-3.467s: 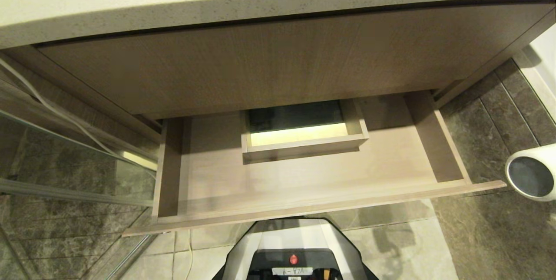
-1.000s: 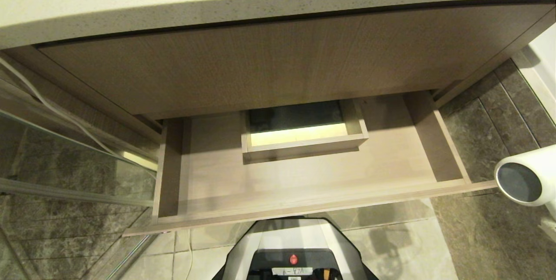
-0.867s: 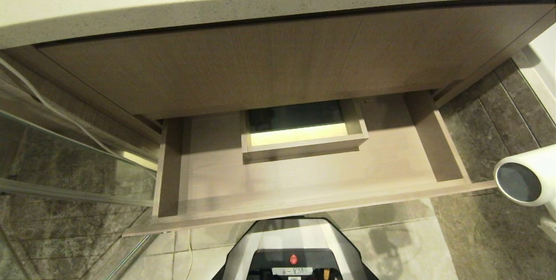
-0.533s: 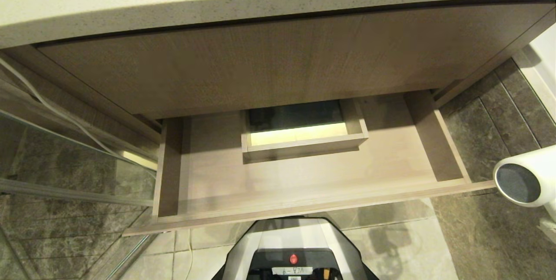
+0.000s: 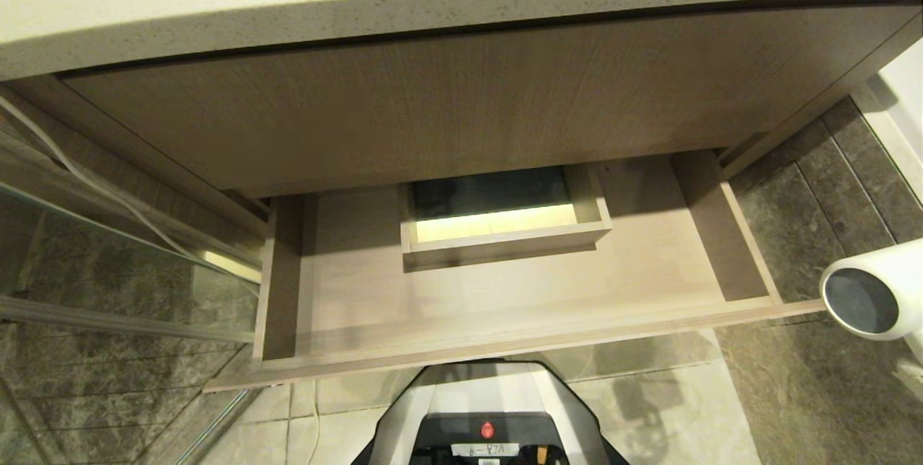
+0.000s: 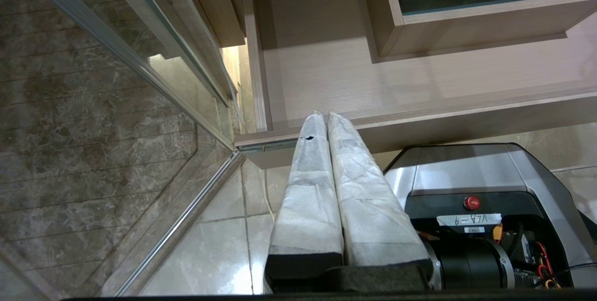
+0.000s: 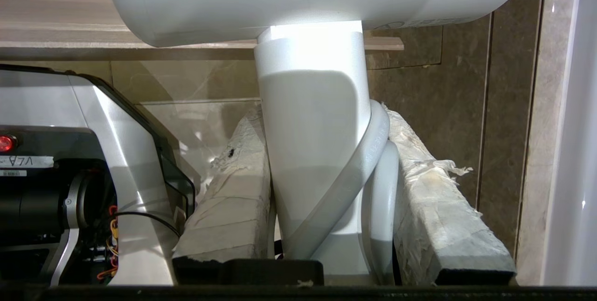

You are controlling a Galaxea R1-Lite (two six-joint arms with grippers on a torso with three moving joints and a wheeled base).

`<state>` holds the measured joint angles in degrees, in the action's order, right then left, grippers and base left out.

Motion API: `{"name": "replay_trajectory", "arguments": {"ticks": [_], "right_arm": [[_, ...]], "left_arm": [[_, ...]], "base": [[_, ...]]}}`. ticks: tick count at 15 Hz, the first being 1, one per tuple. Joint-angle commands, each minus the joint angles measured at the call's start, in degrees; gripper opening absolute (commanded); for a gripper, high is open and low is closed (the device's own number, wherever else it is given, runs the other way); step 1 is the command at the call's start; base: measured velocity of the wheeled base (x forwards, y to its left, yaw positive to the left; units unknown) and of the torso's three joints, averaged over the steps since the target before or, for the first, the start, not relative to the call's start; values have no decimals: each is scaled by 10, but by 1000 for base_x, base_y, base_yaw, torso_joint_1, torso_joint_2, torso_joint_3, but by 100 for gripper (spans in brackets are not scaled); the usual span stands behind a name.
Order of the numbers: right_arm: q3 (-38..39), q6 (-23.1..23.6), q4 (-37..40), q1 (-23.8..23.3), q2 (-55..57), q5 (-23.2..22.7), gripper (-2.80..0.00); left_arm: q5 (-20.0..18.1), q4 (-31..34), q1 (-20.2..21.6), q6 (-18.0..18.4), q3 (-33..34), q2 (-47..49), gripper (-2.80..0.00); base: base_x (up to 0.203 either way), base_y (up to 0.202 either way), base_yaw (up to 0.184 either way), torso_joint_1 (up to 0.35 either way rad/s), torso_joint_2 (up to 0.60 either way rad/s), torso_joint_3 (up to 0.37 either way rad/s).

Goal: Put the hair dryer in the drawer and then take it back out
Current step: Put it into the drawer

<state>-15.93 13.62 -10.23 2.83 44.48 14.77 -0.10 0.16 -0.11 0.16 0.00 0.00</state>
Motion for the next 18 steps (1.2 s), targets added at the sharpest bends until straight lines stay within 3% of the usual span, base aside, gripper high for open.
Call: {"name": "replay_trajectory", "arguments": {"ticks": [1,5,8,18], "right_arm": [[2,1,-1,1,-2,0,-280],[4,1,-8,1,-4,-2,-280],[5,1,-5,1,-5,-2,-280],[7,1,-1,5,-4,-2,-280]], "left_arm": [[0,0,0,0,0,0,-280],[0,0,0,0,0,0,-280],[0,0,0,0,0,0,-280],[0,0,0,0,0,0,-280]], "base": [[0,0,0,0,0,0],[0,0,0,-13,8,4],[0,0,0,-236,308,85],[0,0,0,-52,396,329]]}}
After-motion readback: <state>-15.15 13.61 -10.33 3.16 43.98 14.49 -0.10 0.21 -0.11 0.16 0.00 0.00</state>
